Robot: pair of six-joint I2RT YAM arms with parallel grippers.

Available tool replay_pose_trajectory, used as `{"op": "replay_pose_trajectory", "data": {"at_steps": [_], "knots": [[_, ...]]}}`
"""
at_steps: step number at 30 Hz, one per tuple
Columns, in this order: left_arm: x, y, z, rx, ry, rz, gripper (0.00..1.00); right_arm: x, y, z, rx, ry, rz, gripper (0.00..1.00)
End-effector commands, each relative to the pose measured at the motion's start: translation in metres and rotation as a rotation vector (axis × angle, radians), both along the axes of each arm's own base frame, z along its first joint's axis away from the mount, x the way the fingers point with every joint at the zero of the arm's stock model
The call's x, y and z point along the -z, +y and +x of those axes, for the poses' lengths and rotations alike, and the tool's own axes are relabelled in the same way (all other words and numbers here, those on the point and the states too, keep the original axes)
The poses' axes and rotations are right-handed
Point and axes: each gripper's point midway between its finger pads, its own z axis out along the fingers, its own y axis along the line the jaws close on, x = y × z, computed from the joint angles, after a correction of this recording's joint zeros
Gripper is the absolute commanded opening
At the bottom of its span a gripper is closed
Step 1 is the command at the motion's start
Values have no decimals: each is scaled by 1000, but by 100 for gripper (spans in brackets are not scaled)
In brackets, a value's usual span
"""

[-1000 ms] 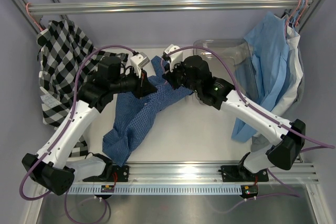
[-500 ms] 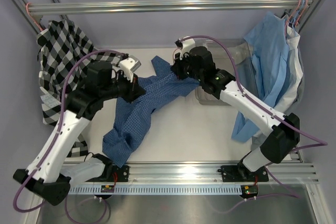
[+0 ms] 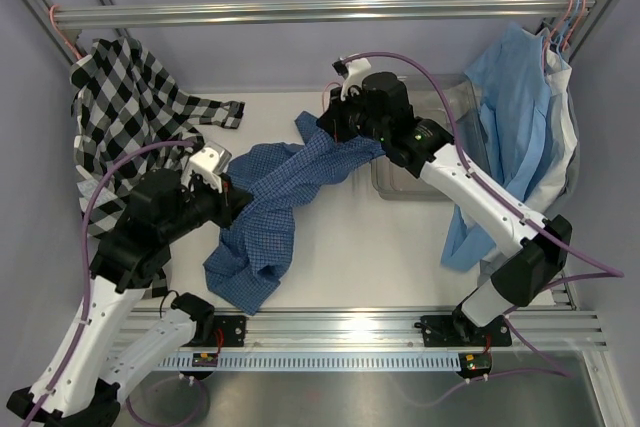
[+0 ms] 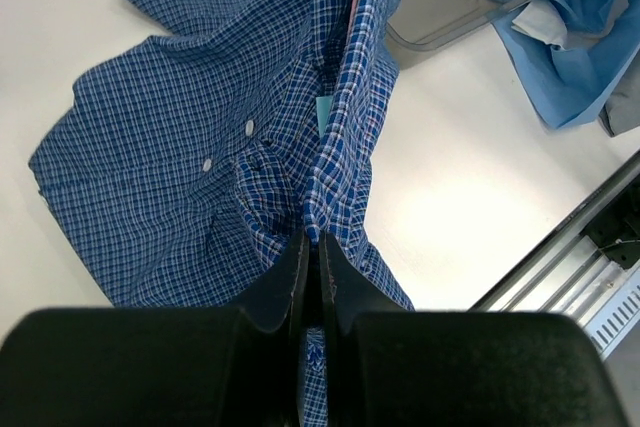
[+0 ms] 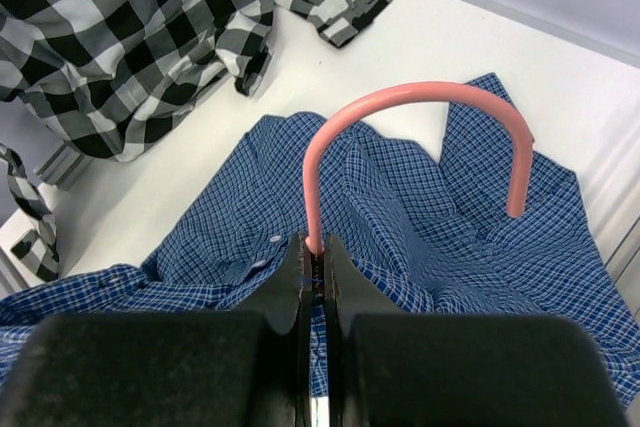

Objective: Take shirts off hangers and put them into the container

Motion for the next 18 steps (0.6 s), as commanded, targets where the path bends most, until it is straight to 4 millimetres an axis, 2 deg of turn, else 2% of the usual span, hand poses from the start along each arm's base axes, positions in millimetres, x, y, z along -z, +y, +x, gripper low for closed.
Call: {"op": "replay_pose_trajectory", "data": {"at_steps": [1, 3, 5, 7, 8, 10, 12, 13, 14, 16, 17, 18], "knots": [[41, 4, -11, -46, 166, 4, 1, -64, -20, 23, 102, -103, 134, 0], [36, -8, -15, -3, 166, -71, 2, -71, -21, 25, 110, -113, 140, 0], [42, -10, -18, 5, 180, -82, 2, -73, -20, 27, 117, -105, 149, 0], [46, -1, -20, -30, 179, -63, 2, -74, -18, 28, 115, -92, 154, 0], [47, 10, -16, -101, 172, -37, 1, -75, -18, 28, 114, -94, 156, 0], [43, 26, -11, -184, 130, -13, 0, -76, -19, 28, 118, -99, 151, 0], [41, 33, -10, -216, 125, 10, 1, -79, -21, 27, 121, -108, 145, 0], [43, 32, -8, -217, 138, 19, 1, -82, -24, 28, 134, -113, 143, 0], [42, 30, -8, -210, 141, 11, 2, -93, -25, 27, 138, -123, 159, 0], [43, 17, -9, -165, 175, -29, 3, -103, -27, 25, 145, -111, 176, 0], [41, 12, -6, -153, 177, -49, 4, -118, -29, 24, 156, -129, 200, 0], [42, 8, -5, -149, 193, -71, 5, -123, -32, 25, 177, -133, 210, 0]]}}
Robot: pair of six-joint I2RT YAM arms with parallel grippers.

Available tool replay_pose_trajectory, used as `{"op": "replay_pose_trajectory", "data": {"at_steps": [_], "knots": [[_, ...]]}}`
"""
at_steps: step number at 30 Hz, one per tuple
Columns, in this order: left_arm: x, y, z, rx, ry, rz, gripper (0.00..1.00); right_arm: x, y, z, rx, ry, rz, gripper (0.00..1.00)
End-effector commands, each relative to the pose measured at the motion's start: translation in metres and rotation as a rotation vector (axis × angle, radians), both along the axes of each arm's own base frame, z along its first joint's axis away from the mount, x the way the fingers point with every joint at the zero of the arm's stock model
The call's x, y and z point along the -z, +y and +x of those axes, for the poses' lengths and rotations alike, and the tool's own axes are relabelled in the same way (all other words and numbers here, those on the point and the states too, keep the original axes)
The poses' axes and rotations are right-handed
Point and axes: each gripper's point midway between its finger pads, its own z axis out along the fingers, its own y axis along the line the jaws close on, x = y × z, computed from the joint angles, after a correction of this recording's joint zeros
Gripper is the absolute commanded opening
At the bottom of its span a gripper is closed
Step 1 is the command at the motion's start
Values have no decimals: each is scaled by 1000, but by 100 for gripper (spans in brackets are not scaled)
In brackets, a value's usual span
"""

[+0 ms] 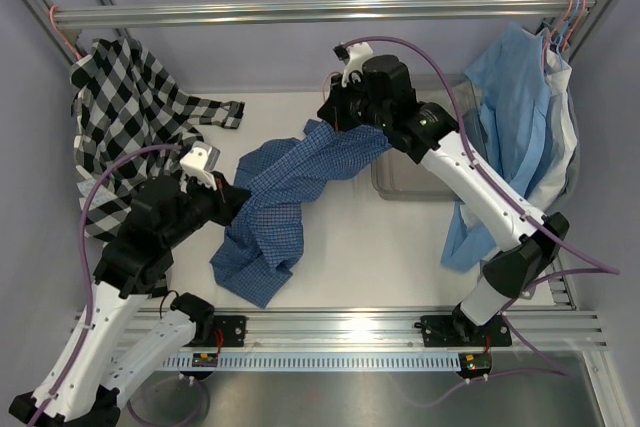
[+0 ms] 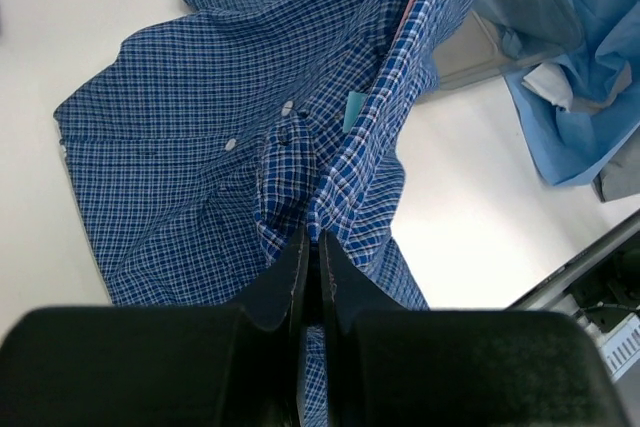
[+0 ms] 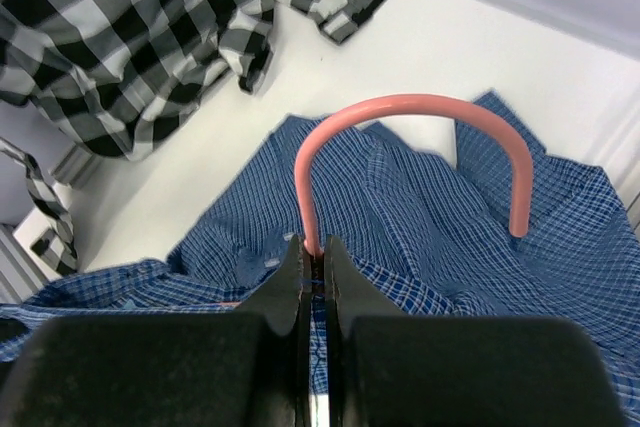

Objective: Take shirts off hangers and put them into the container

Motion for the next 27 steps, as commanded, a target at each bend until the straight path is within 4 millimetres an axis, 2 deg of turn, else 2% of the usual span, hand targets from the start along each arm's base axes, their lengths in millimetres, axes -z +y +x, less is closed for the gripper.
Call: {"op": "replay_pose_trajectory", "data": {"at_steps": [1, 3, 4, 7, 8, 11, 12, 13, 14, 15, 16, 17, 19, 21, 22, 23, 25, 26, 27], "knots": [[32, -2, -12, 2, 163, 10, 6, -118, -33, 24, 197, -200, 249, 0], [29, -2, -6, -26, 152, -20, 8, -122, -36, 26, 231, -185, 258, 0], [28, -3, -5, -32, 149, -34, 11, -131, -36, 24, 229, -190, 276, 0], [19, -11, -2, -13, 121, -89, 15, -131, -29, 21, 189, -174, 302, 0], [14, -13, 0, -8, 105, -103, 16, -127, -27, 21, 184, -165, 298, 0], [6, -12, -1, -7, 77, -111, 34, -105, -23, 21, 167, -137, 268, 0], [5, -10, 0, -15, 66, -101, 41, -107, -15, 15, 109, -153, 283, 0], [-5, -6, 1, -29, 41, -99, 45, -85, -9, 15, 92, -128, 259, 0], [-8, -4, 0, -35, 35, -94, 48, -90, -6, 11, 66, -155, 273, 0], [-14, -4, 0, -35, 22, -94, 52, -83, 2, 4, 23, -164, 252, 0], [-18, -4, 0, -31, 16, -98, 53, -66, 6, 3, 14, -149, 226, 0], [-27, -5, 0, -26, -1, -111, 53, -64, 9, 1, 5, -163, 222, 0], [-33, -11, 0, -5, -3, -137, 57, -51, 16, -2, -13, -141, 212, 0], [-36, -12, 0, -6, 0, -156, 59, -48, 21, -4, -23, -136, 214, 0], [-39, -11, -1, -9, -2, -153, 64, -43, 23, -4, -28, -135, 202, 0], [-53, -8, -3, -14, -38, -155, 67, -42, 26, -5, -39, -145, 194, 0], [-61, 4, -2, -67, -57, -122, 76, -32, 36, -11, -82, -158, 150, 0], [-63, 8, 0, -74, -70, -86, 77, -29, 40, -14, -101, -161, 138, 0], [-78, 13, 0, -91, -99, -73, 78, -26, 45, -19, -132, -168, 127, 0]]}}
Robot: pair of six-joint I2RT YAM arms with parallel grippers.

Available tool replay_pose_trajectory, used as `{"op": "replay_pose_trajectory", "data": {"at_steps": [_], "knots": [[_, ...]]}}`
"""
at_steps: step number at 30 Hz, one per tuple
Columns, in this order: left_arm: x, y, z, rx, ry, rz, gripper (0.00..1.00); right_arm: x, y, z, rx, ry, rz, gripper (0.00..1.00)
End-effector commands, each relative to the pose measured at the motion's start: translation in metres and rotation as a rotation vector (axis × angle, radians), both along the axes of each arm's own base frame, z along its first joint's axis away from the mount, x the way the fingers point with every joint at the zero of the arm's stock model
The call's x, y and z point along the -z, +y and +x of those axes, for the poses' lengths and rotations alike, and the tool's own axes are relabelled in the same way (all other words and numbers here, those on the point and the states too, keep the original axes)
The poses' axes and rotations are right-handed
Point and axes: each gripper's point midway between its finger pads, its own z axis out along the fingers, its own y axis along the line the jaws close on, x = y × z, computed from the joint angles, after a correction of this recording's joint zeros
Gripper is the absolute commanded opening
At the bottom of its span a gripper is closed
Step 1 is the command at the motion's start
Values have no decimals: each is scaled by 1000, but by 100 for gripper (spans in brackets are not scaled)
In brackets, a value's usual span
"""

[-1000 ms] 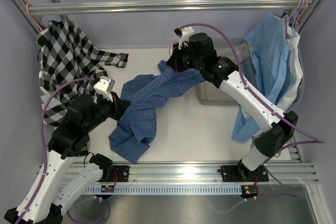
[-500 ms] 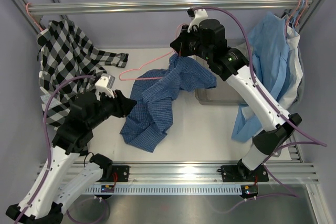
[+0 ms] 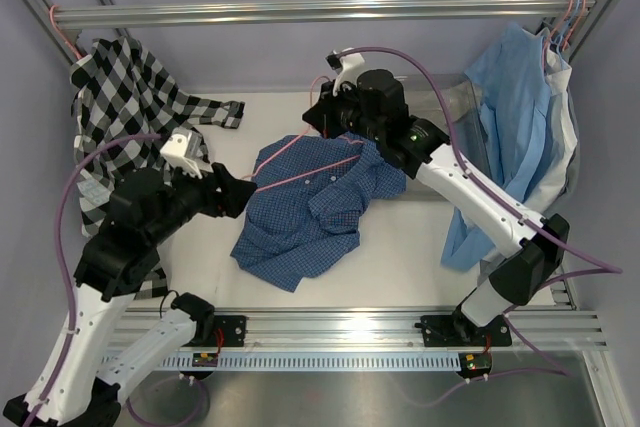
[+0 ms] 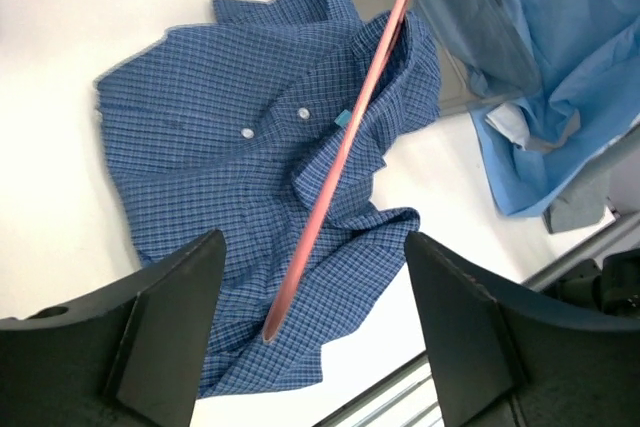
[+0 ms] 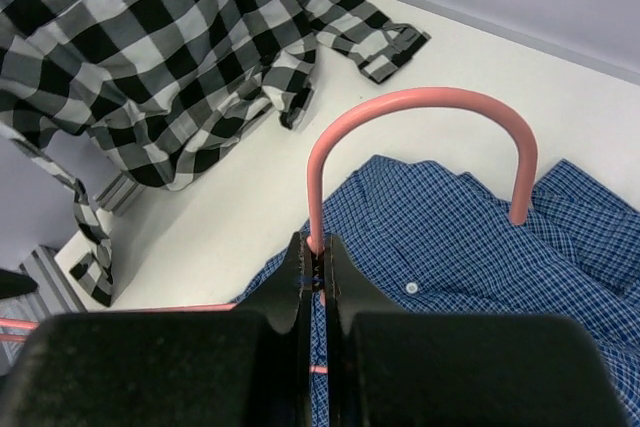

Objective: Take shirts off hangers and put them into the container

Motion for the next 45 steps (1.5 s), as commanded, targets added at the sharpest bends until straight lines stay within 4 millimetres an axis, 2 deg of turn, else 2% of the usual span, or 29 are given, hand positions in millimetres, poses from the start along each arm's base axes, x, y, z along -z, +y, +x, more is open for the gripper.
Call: {"op": "replay_pose_trajectory", "data": {"at_steps": [1, 5, 11, 16, 21, 24, 25, 27, 29, 31, 32, 33, 35, 36, 40, 44, 45], "knots": [[-39, 16, 2, -49, -97, 54, 79, -15, 25, -14, -108, -106, 11, 0], [-33, 14, 6, -8, -83, 142, 80, -11, 36, -25, -159, -119, -4, 0], [-5, -9, 9, 125, 10, 164, 75, -19, 53, -39, -229, -154, -11, 0], [16, -21, 5, 189, 89, 160, 57, -24, 56, -40, -229, -166, -9, 0], [29, -19, -3, 209, 123, 173, 52, -30, 55, -37, -214, -181, -10, 0], [35, -17, -7, 209, 136, 177, 35, -33, 55, -37, -211, -181, -6, 0], [36, -17, -7, 208, 134, 179, 20, -32, 56, -37, -215, -180, -8, 0], [35, -15, -7, 198, 123, 183, 9, -32, 56, -37, -217, -176, -7, 0], [33, -12, -6, 187, 106, 189, 0, -31, 56, -38, -220, -168, -8, 0], [27, -7, -4, 158, 77, 194, 0, -28, 55, -41, -226, -157, -12, 2], [24, -6, -4, 149, 66, 195, 0, -28, 55, -43, -229, -148, -8, 7], [22, -1, -2, 124, 55, 204, 0, -28, 53, -44, -231, -143, -10, 24], [16, 4, -1, 96, 33, 208, 0, -28, 49, -51, -239, -127, -12, 45], [15, 9, 0, 67, 28, 217, 0, -28, 46, -53, -236, -121, -16, 64], [10, 23, -1, -13, 16, 222, 0, -32, 19, -63, -181, -109, -45, 98], [0, 45, 5, -140, -7, 243, 0, -34, -10, -71, -121, -109, -99, 100], [-9, 56, 9, -207, -29, 252, 0, -29, -15, -73, -114, -103, -113, 99]]}}
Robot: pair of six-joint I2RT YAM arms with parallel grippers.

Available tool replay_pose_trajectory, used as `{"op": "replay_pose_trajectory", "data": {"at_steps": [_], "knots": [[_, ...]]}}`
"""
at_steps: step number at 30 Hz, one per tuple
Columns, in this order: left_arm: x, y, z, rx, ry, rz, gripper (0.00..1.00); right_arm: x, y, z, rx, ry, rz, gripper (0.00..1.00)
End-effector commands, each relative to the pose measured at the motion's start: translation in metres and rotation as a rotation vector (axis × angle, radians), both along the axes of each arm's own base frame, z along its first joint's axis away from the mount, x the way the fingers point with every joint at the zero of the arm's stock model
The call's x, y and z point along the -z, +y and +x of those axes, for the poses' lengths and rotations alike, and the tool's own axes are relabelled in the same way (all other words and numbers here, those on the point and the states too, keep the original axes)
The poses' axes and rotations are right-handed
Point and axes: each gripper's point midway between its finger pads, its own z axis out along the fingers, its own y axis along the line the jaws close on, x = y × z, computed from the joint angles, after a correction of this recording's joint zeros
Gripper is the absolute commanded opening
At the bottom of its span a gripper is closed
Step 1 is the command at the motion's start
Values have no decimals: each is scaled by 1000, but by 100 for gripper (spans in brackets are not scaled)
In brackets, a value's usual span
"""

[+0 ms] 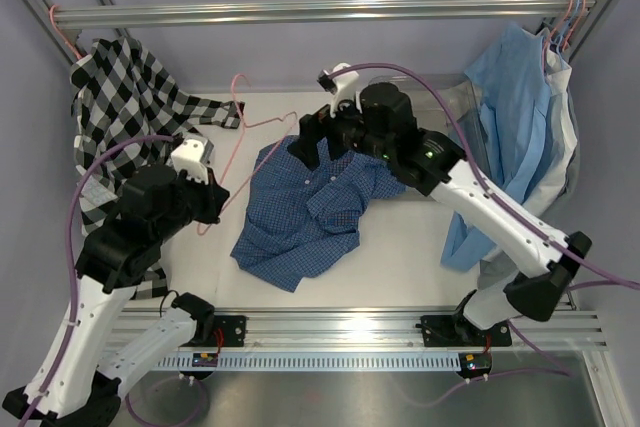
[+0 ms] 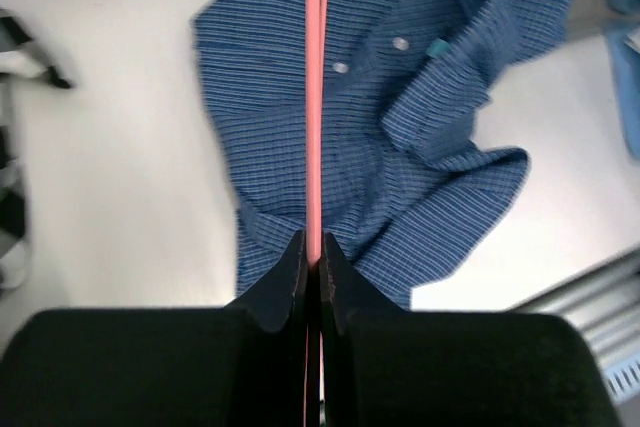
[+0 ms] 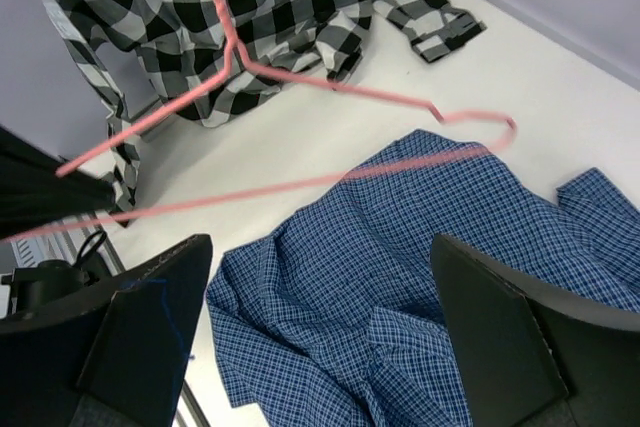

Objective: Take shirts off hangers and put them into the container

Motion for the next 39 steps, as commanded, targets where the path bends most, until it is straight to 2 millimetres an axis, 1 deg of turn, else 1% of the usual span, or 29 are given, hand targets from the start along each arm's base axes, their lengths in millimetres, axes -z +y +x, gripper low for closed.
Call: {"op": "replay_pose_trajectory", "data": {"at_steps": [1, 2, 3, 4, 6, 7, 8, 9, 10, 12, 13, 14, 15, 16, 17, 18, 19, 20, 22, 23, 26, 27, 29, 30, 32, 33, 35, 37, 39], "knots": [[-43, 33, 15, -201, -142, 4, 0, -23, -39, -18, 60, -50, -10, 99], [-48, 37, 18, -230, -155, 8, 0, -22, -45, -19, 75, -57, -18, 99], [-63, 50, 22, -305, -202, 10, 0, -12, -50, -21, 81, -47, -35, 99], [-69, 56, 25, -344, -222, 13, 0, -18, -57, -26, 87, -62, -25, 100], [-88, 68, 31, -422, -277, 17, 0, -11, -67, -31, 99, -66, -38, 99], [-106, 73, 31, -444, -319, 0, 0, -8, -70, -33, 101, -64, -41, 100], [-115, 76, 31, -460, -340, -2, 0, -6, -72, -35, 100, -65, -46, 99], [-120, 79, 37, -484, -346, 15, 0, 3, -74, -36, 98, -56, -60, 99], [-134, 83, 36, -503, -371, 14, 0, 0, -78, -40, 98, -64, -52, 99], [-142, 92, 41, -535, -380, 65, 0, 5, -84, -40, 120, -64, -64, 99], [-142, 92, 49, -535, -374, 102, 0, 2, -87, -43, 120, -73, -53, 99], [-151, 102, 51, -570, -389, 106, 0, 2, -88, -44, 121, -75, -51, 99], [-155, 100, 55, -553, -395, 98, 0, 2, -91, -47, 119, -78, -47, 99], [-154, 101, 63, -551, -386, 101, 0, 2, -93, -48, 122, -81, -46, 99], [-155, 116, 68, -601, -383, 102, 0, 2, -94, -49, 122, -86, -42, 99], [-155, 110, 74, -550, -379, 72, 0, 3, -96, -51, 122, -87, -41, 99], [-153, 113, 79, -548, -370, 60, 0, 1, -97, -51, 122, -93, -34, 99], [-146, 119, 89, -556, -343, 59, 0, 3, -97, -51, 121, -92, -33, 99], [-141, 124, 97, -558, -326, 69, 0, 3, -98, -54, 117, -95, -29, 99], [-137, 125, 106, -548, -316, 70, 0, 5, -98, -55, 114, -91, -32, 100], [-131, 139, 115, -561, -311, 89, 0, 7, -100, -56, 116, -95, -26, 100], [-129, 137, 122, -540, -308, 85, 0, 11, -101, -57, 115, -92, -32, 100], [-129, 141, 129, -524, -313, 92, 0, 15, -102, -57, 118, -86, -38, 99], [-124, 142, 136, -513, -297, 93, 0, 17, -103, -58, 120, -83, -40, 100], [-124, 145, 141, -507, -295, 91, 0, 23, -104, -58, 119, -76, -49, 99], [-119, 147, 145, -508, -280, 92, 0, 21, -105, -60, 120, -77, -45, 99], [-123, 148, 149, -507, -284, 89, 0, 29, -105, -61, 119, -67, -52, 99], [-127, 150, 153, -498, -290, 110, 0, 30, -107, -62, 120, -66, -47, 100], [-127, 149, 156, -495, -281, 99, 0, 34, -108, -64, 123, -57, -46, 99]]}}
